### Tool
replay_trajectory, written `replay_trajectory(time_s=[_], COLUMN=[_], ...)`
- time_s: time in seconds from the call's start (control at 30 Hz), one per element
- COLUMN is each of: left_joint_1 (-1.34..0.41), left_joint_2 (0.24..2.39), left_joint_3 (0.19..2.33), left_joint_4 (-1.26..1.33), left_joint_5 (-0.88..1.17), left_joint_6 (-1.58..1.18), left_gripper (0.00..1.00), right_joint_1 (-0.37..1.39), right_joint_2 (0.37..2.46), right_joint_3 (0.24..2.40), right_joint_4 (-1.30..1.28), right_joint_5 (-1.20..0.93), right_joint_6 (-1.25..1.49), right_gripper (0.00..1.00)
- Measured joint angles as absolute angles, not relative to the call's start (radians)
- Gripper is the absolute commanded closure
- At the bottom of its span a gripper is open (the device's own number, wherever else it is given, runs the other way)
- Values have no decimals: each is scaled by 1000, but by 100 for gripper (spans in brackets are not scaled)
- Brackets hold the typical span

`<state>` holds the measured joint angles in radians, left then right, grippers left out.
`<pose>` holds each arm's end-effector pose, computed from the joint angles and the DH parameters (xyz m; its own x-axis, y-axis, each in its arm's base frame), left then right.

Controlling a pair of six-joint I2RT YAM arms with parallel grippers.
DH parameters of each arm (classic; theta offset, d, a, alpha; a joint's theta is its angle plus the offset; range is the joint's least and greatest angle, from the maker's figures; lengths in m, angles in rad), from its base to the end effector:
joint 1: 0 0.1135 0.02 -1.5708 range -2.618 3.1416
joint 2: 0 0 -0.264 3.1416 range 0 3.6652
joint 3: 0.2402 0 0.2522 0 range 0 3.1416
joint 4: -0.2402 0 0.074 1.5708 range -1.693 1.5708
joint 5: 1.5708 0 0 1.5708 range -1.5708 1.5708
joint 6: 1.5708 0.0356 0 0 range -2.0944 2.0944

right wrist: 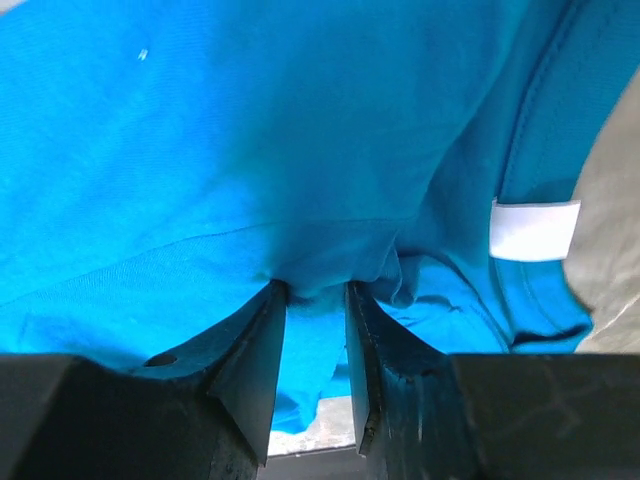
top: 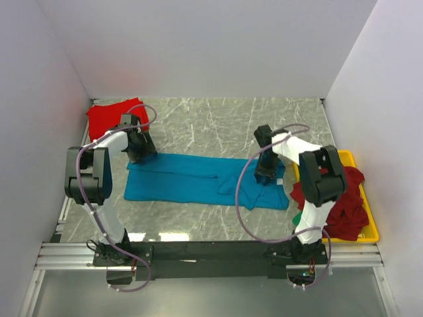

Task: Fold and stack the t-shirts
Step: Fold the tshirt

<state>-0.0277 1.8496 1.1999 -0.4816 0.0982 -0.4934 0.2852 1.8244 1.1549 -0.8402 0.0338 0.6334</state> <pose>0.3703 -0.0138 0.1679 -0.8295 -0.4485 -0.3327 -0.3674 0.8870 -0.2797 0.3096 0.0895 0.1547 -0.9373 0.3417 -0.0692 0.3419 0.9397 0.0089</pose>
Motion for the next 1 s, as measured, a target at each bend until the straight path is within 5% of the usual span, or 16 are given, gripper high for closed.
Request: replay_trajectory(time_s=[0.57,1.0], left_joint_1=[-12,-60], left_joint_2=[1731,1700], left_joint_3=[1134,1165], left_joint_4=[-572,-490], left_joint_5=[49,128], left_joint_6=[-455,-450], left_gripper=[30,30], right_joint_1=[201,193], right_joint_2=[2296,2099], right_joint_3=[1927,1869], right_joint_4=[-1001,-928], right_joint_5=[128,30], right_joint_6=[525,455], right_gripper=[60,60])
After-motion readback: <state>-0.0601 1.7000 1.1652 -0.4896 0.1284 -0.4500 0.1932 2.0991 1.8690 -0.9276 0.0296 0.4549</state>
